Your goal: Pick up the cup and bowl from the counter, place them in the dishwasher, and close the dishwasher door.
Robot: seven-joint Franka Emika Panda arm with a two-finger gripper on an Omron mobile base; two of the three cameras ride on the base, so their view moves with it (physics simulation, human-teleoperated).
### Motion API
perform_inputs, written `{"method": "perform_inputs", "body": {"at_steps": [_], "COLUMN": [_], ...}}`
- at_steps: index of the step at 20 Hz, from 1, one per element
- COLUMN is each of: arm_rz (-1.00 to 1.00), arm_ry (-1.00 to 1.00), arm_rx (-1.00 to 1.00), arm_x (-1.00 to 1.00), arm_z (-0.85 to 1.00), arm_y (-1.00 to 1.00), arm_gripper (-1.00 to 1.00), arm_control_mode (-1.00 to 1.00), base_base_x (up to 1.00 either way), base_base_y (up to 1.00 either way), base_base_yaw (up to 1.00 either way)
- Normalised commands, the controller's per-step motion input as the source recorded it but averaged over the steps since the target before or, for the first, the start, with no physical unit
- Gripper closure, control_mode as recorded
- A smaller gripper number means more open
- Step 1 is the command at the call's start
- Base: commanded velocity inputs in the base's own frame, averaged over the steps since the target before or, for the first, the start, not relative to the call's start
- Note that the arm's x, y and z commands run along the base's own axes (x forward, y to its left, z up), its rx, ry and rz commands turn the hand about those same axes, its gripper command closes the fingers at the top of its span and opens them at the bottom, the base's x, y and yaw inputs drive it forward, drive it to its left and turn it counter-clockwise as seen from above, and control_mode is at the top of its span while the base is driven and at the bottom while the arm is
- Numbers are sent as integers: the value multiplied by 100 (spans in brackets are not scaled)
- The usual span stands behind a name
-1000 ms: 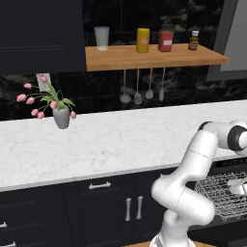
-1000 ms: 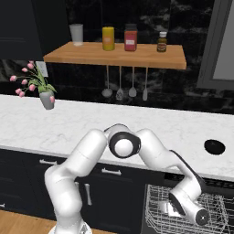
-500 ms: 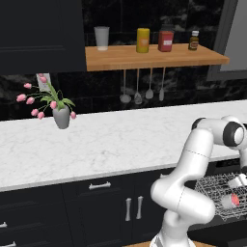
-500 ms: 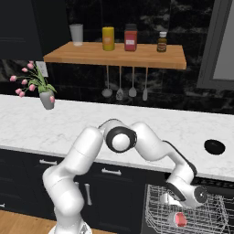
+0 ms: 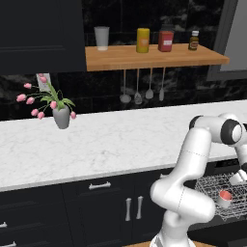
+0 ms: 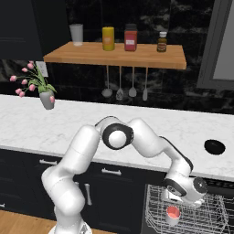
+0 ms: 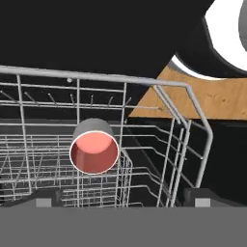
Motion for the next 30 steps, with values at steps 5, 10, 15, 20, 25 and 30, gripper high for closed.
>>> {"method": "perform_inputs", "body": {"at_steps": [5, 10, 15, 20, 25, 30], "arm_rz": [-10, -2, 0, 0, 0, 0], "arm_ry": [0, -5, -1, 1, 9, 14], "arm_rx": [0, 0, -8, -17, -21, -23], "arm_x": [-93, -28, 10, 38, 54, 60], "arm_z": [63, 100, 100, 96, 65, 21], "arm_y": [-21, -1, 0, 0, 4, 9], "arm_gripper": [-100, -100, -100, -100, -100, -100], "arm_control_mode": [-100, -100, -100, -100, -100, -100], "base_base_x": [0, 0, 0, 0, 0, 0], "base_base_y": [0, 0, 0, 0, 0, 0], "base_base_yaw": [0, 0, 0, 0, 0, 0]}}
